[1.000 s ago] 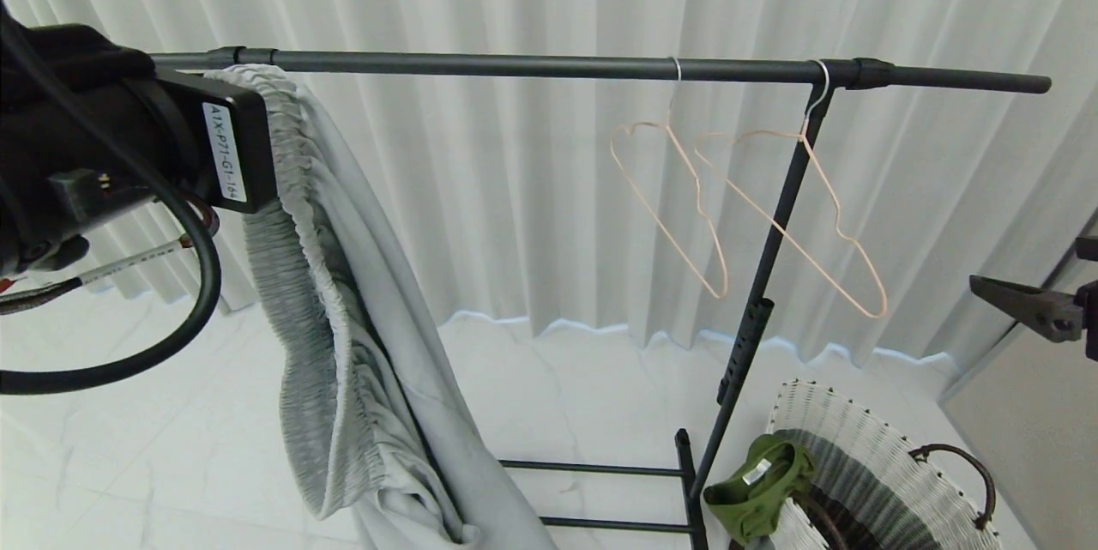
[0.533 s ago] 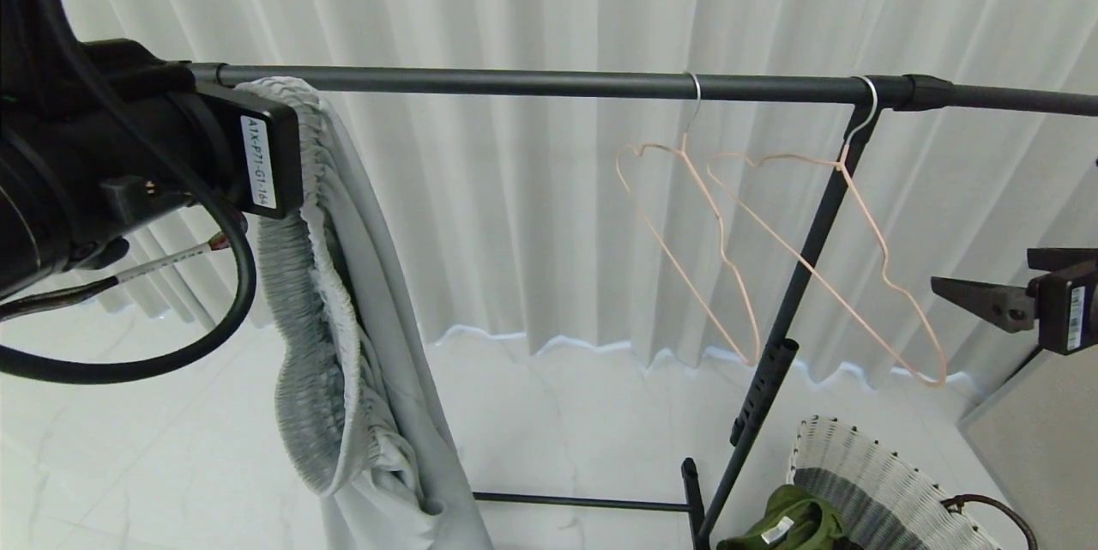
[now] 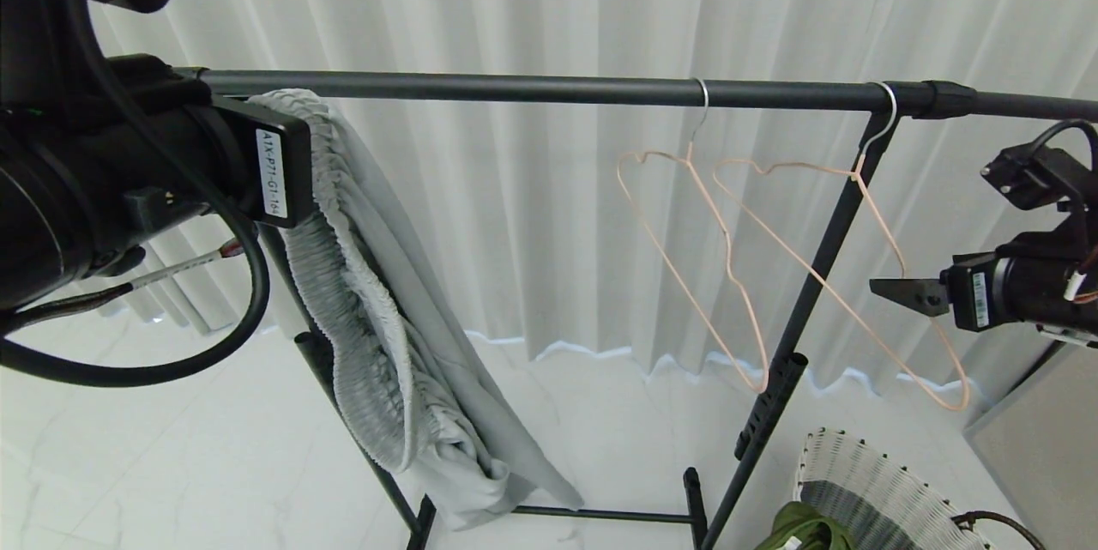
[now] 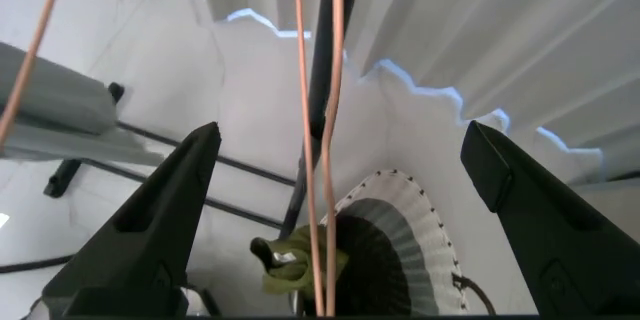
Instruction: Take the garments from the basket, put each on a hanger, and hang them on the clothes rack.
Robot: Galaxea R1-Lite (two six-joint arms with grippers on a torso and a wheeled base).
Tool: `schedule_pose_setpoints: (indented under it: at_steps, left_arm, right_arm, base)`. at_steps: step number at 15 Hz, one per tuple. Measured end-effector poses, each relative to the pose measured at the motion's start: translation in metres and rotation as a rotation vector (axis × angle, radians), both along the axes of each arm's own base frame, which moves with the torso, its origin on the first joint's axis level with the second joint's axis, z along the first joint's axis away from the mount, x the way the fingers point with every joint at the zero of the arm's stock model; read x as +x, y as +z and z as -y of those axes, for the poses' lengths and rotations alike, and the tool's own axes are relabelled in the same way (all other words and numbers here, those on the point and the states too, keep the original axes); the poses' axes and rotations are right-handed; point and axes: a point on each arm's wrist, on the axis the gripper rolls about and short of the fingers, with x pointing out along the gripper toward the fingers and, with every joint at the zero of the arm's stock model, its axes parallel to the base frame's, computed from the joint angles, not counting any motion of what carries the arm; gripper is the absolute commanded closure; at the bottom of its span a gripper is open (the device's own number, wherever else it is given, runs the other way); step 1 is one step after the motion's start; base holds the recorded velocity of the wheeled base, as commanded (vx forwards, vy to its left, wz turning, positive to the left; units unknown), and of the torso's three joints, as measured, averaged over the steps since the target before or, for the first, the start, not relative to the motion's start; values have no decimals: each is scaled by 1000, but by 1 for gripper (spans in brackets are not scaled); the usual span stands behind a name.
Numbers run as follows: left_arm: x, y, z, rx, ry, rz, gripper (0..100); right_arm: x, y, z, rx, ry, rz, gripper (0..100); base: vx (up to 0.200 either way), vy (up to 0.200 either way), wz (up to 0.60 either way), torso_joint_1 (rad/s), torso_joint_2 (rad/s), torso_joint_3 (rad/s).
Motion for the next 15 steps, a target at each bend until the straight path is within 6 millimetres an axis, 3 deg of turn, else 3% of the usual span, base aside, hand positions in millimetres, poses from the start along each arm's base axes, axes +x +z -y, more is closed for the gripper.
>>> schedule_pose_setpoints:
  at_steps: [5, 10, 11, 15]
  left_arm:
    - [0, -5, 1, 11, -3, -14, 100]
    - [0, -6, 1, 13, -4, -16, 100]
    - [0, -6, 1, 13, -4, -16, 100]
    - [-1, -5, 0, 10, -3, -12, 100]
  right_arm:
    - [40, -11, -7, 58, -34, -70, 0]
    - [50, -22, -9, 50, -44, -110, 0]
    - [51, -24, -9, 49, -44, -114, 100]
    - [52, -26, -9, 46, -45, -122, 100]
  base:
    - [0, 0, 0, 0, 0, 0]
    - [0, 0, 0, 0, 0, 0]
    - [0, 0, 0, 0, 0, 0]
    - [0, 0, 0, 0, 0, 0]
